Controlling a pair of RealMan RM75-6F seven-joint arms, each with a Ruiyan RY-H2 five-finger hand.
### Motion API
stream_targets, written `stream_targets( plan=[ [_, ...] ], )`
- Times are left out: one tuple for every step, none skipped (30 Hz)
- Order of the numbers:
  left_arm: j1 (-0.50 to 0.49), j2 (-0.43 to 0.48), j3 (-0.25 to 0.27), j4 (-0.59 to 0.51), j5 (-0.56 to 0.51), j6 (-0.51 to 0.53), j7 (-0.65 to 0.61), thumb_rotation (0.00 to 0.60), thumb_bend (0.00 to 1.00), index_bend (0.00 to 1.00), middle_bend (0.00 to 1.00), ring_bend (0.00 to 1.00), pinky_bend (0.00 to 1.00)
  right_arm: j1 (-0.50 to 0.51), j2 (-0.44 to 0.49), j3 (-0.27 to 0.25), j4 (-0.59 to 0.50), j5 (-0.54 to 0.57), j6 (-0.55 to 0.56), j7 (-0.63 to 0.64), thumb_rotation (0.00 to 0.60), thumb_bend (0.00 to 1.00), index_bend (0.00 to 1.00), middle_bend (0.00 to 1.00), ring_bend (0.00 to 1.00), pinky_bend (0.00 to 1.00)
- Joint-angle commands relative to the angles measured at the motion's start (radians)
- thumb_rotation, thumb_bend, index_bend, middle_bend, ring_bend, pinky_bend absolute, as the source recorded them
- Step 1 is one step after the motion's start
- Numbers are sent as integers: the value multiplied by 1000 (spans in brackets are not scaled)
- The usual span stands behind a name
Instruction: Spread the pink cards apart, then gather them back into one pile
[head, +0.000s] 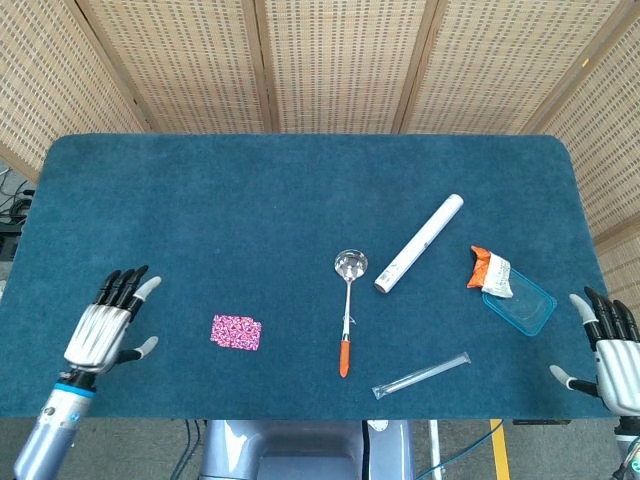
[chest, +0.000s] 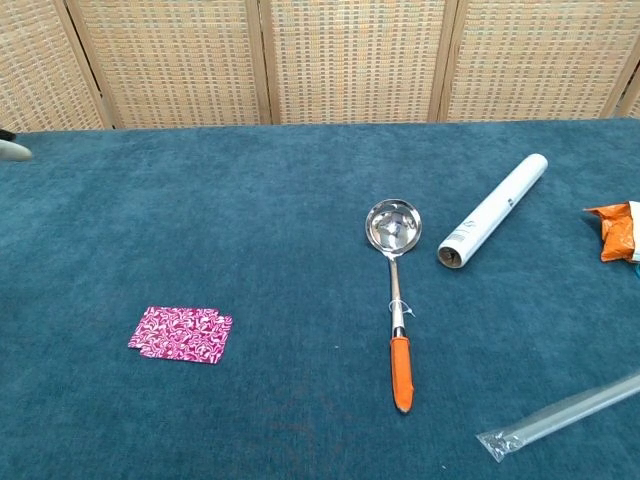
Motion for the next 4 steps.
stream_targets(
  plan=[
    [45, 26, 25, 1, 28, 38, -34, 565, 250, 96, 0, 0, 0, 3, -1, -3, -4, -14, 6, -11, 600, 0, 97, 46, 0, 0],
    [64, 33, 30, 3, 38, 56, -49, 566, 250, 96, 0, 0, 0, 4, -3, -6, -7, -26, 12, -19, 600, 0, 102, 50, 0, 0],
    [83, 39, 34, 4, 40, 73, -62, 566, 250, 96, 0, 0, 0, 5, -5, -9, -9, -37, 18, -24, 600, 0, 105, 52, 0, 0],
    [107, 47, 40, 4, 48, 96, -76, 565, 250, 96, 0, 0, 0, 5, -7, -10, -12, -45, 24, -30, 600, 0, 108, 55, 0, 0]
  ],
)
